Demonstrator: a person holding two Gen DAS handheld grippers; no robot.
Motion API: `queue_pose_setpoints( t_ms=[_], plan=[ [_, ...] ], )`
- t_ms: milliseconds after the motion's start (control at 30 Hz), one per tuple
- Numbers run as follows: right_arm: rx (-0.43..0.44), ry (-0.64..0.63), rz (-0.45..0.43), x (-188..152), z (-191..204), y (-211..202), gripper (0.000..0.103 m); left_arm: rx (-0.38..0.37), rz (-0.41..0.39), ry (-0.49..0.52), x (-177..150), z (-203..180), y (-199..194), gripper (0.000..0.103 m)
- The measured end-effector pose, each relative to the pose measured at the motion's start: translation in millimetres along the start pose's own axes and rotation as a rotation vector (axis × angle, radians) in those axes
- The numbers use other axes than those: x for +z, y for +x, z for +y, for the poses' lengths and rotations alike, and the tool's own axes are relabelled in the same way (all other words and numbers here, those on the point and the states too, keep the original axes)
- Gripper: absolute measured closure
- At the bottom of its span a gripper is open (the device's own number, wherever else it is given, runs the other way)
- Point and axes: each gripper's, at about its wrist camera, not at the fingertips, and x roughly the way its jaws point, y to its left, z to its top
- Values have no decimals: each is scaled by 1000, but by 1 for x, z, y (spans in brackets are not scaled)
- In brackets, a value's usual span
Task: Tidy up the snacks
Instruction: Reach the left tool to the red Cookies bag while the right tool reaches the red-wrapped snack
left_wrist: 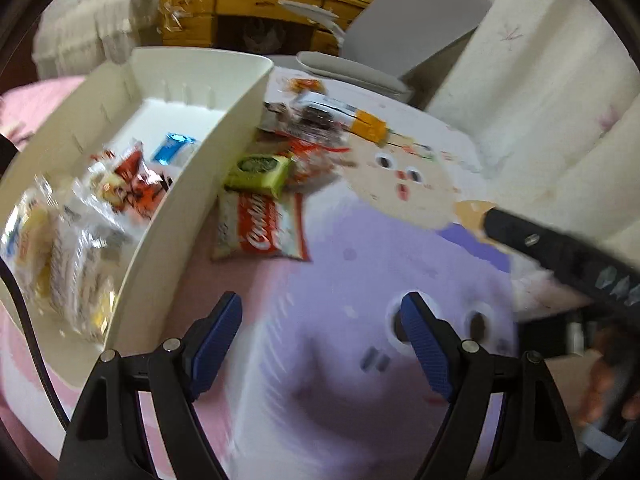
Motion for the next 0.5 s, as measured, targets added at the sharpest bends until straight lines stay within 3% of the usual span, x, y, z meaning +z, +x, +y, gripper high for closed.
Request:
queue_pose_setpoints(
  t_ms=[233,500],
  plan=[
    [94,84,58,20,-19,36,45,109,-66,-24,4,-7,31,22],
    [178,34,98,51,-10,70,42,198,-161,-68,6,-4,48,22]
  ],
)
